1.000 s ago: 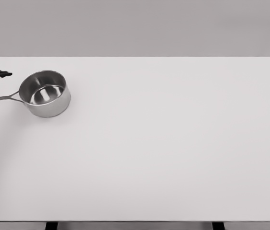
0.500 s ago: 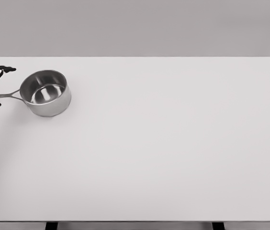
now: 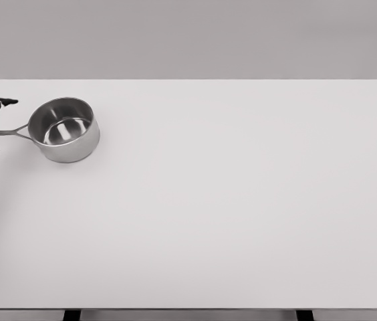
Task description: Rotate pot handle
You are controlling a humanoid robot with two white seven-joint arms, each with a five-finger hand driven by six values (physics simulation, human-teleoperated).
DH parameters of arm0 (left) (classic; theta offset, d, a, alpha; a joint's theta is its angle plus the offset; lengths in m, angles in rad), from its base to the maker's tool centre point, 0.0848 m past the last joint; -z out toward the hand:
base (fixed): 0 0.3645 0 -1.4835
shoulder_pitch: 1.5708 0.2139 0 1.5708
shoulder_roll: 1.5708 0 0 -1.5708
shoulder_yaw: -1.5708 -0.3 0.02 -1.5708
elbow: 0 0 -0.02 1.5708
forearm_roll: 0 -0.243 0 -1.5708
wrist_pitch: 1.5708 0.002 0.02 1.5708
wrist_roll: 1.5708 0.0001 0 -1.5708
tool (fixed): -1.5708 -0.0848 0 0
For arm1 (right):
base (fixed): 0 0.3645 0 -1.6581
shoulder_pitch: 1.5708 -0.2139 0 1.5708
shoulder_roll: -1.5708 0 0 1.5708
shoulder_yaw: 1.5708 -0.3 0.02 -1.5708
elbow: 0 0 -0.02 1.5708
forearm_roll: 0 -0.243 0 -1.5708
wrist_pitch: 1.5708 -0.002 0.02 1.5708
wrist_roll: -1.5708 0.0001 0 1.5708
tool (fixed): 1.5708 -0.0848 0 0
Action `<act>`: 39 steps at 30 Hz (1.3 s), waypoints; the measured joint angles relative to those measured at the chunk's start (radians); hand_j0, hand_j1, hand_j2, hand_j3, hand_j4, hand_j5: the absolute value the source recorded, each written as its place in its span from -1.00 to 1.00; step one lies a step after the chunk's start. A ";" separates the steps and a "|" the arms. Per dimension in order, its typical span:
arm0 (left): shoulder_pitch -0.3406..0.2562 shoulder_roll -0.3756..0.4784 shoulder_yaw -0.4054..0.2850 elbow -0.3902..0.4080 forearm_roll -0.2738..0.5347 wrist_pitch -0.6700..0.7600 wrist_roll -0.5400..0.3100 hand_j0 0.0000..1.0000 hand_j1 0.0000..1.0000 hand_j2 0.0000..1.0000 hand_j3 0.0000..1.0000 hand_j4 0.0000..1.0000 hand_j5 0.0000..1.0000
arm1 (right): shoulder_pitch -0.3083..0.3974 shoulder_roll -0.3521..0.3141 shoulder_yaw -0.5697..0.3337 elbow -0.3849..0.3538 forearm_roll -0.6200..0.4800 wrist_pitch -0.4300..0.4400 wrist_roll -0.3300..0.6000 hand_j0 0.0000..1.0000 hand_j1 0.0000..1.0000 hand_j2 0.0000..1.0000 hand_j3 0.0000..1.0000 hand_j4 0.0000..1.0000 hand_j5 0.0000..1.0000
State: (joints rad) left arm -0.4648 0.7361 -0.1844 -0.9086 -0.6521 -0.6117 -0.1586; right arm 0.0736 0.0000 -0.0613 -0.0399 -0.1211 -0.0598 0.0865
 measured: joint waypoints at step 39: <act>-0.040 -0.006 0.015 0.076 0.014 0.000 0.001 1.00 1.00 1.00 1.00 1.00 1.00 | 0.000 0.000 0.000 0.000 0.000 0.000 0.000 1.00 1.00 1.00 1.00 1.00 1.00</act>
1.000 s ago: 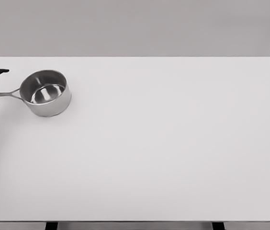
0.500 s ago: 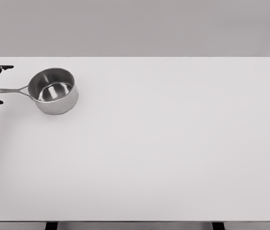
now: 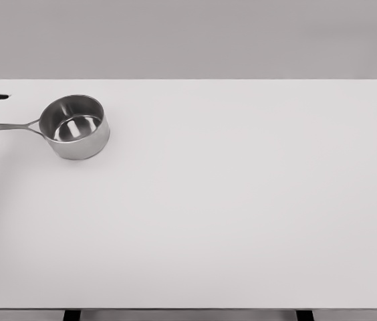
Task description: Rotate pot handle
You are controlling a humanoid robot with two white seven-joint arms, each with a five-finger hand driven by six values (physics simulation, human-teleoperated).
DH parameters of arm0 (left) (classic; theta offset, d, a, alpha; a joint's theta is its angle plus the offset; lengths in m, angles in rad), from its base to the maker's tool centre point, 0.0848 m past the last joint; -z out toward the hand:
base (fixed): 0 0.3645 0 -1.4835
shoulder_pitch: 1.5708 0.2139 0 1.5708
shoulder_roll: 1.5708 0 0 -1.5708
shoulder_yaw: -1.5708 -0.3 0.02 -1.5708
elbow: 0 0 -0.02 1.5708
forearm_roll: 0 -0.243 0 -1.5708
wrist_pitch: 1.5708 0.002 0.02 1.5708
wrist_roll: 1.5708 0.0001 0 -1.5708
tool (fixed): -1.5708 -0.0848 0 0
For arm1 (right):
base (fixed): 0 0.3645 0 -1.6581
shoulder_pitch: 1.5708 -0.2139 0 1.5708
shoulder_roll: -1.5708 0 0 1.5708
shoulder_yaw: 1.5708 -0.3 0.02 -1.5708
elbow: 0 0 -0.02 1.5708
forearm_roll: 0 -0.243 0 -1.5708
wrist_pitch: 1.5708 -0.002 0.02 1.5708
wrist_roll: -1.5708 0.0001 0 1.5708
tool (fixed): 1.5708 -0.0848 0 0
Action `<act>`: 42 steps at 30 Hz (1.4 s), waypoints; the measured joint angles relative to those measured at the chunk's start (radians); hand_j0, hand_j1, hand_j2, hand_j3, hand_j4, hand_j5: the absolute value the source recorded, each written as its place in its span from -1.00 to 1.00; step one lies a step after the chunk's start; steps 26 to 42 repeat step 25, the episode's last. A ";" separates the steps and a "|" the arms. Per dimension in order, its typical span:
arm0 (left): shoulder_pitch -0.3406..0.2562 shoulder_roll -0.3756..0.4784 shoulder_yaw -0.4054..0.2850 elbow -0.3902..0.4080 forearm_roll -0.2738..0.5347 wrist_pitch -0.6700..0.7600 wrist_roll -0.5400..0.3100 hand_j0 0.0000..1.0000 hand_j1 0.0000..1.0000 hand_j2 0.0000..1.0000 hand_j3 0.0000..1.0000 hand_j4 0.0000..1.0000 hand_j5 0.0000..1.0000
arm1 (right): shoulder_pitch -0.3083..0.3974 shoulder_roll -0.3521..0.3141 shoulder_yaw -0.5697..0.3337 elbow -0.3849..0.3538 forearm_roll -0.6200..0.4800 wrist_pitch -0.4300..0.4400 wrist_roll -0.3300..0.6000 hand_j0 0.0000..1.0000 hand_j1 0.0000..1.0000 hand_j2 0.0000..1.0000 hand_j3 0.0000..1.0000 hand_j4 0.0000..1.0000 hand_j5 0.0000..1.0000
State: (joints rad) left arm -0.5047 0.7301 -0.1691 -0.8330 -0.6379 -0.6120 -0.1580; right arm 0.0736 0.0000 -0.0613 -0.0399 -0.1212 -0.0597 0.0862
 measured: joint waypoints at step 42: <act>0.371 -0.042 0.234 -0.738 0.060 0.000 0.002 1.00 1.00 1.00 1.00 1.00 1.00 | 0.000 0.000 0.000 0.000 0.000 0.000 0.000 1.00 1.00 1.00 1.00 1.00 1.00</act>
